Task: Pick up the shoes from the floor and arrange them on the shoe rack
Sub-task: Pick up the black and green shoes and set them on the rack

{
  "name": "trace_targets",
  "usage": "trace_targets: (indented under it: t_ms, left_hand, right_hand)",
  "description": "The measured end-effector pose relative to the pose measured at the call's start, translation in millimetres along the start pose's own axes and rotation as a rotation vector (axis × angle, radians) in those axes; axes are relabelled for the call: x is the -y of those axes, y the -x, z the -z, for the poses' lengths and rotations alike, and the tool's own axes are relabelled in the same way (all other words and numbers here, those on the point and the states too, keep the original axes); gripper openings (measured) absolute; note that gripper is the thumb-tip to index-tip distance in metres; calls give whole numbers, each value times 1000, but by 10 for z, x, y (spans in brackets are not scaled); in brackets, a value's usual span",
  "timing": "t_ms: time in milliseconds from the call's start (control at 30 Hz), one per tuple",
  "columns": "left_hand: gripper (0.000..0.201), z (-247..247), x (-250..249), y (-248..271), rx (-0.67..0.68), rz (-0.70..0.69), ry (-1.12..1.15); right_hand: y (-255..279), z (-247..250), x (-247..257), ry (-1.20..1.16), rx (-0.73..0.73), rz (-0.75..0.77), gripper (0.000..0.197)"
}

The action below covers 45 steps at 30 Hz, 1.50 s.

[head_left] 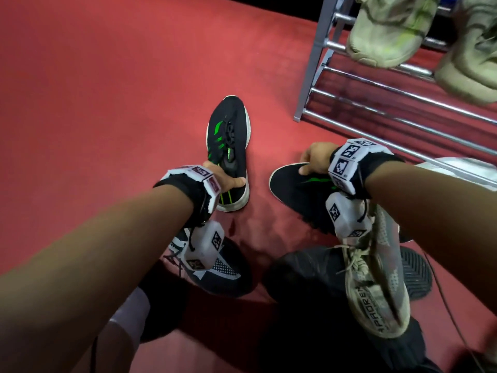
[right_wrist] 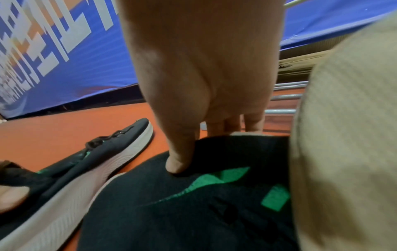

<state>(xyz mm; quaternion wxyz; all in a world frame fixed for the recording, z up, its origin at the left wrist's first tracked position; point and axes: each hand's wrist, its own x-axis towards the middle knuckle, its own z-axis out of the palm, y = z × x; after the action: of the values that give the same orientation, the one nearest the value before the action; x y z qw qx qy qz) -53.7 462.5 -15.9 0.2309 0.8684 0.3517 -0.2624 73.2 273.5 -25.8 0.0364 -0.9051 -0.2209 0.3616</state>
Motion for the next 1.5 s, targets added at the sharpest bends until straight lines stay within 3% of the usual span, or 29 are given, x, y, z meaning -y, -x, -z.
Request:
trace_targets:
  t_ms: [67,200,400,467,600,733,833,1033,1367,1500]
  left_hand:
    - [80,-8,-30,-11,-22,-17,-54]
    - [64,-8,-20,-81,-22,-31,-96]
    - [57,50,-58,-28,28,4,-104]
    - [60,39,-21,-65,51,11,-44]
    - [87,-50,120,-123,43,57,105]
    - [84,-104,178,-115,34,118,279]
    - [89,-140,187,-104,28,156,280]
    - [138,-416,-3,104,-47,166,162]
    - [125,-500,18,95,-173,102,182]
    - [117,-204,282,-69,-192,25,280]
  right_hand:
    - [44,94,-18,-210,-69,51,19]
    - [275,582,-90,-752,-305,174,29]
    - [556,893,133,-1205,-372,348,34]
    - [492,857,209,-1215,-426,323,36]
    - [299,750,309,-1076,-488,280,31]
    - [179,641,438,-952,-467,254,34]
    - [188,640,536,-929,-436,265,35]
    - [268,599,589,-855,-399,320,36]
    - [329,587,405,-916,-448,324,34]
    - [233,589,426,-934,-487,295,35]
